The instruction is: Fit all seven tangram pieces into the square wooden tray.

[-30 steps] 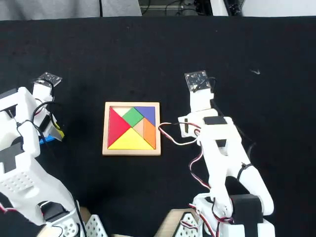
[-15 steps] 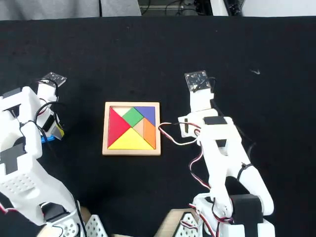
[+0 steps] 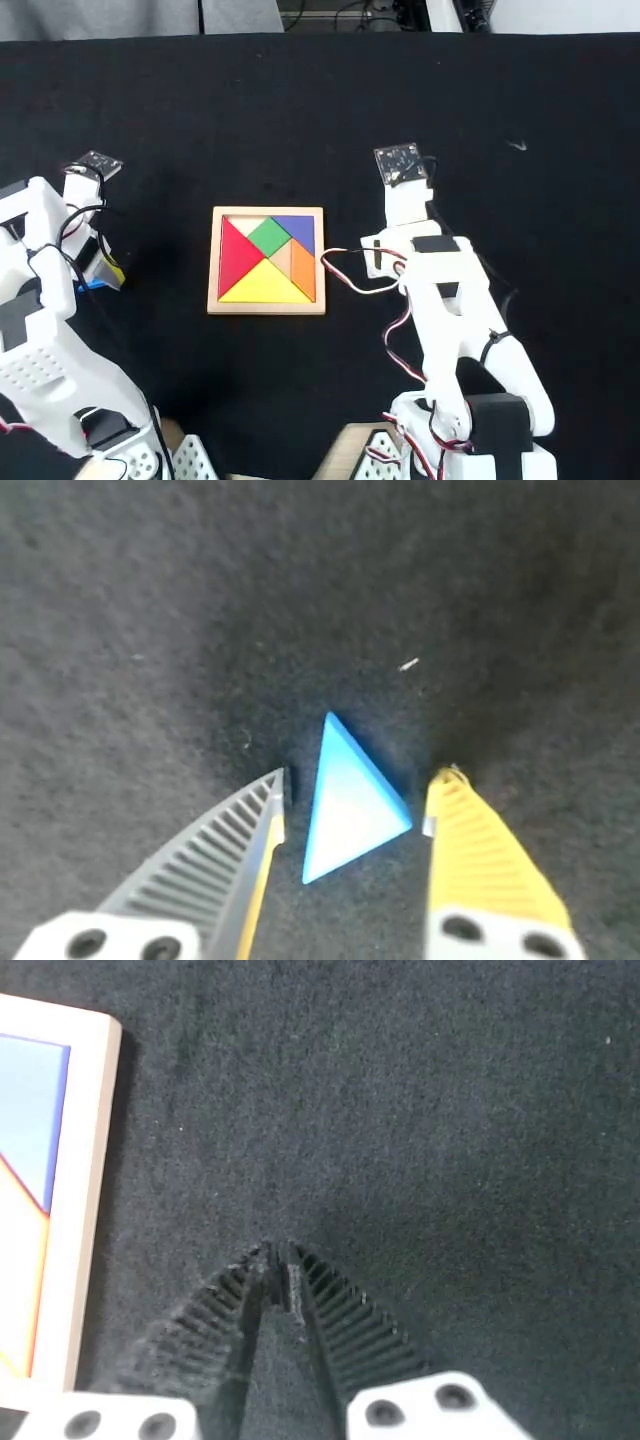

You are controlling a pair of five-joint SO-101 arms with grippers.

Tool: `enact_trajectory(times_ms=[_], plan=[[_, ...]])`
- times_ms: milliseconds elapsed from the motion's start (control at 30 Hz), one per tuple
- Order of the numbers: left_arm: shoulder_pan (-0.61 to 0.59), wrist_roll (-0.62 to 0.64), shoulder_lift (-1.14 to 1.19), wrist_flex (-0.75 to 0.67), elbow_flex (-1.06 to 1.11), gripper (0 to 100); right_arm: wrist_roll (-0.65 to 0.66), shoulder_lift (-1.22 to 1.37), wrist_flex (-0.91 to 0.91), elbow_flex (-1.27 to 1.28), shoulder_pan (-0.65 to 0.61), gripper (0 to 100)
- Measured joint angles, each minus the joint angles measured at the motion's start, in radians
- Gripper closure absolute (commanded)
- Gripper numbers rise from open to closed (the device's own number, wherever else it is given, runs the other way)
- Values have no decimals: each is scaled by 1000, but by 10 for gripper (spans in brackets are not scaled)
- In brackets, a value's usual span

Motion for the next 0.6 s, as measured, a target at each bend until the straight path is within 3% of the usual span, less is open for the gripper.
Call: enact_trajectory(times_ms=[600], plan=[[-6, -9, 0, 17, 0, 823, 0, 0, 0, 3, 0, 987]])
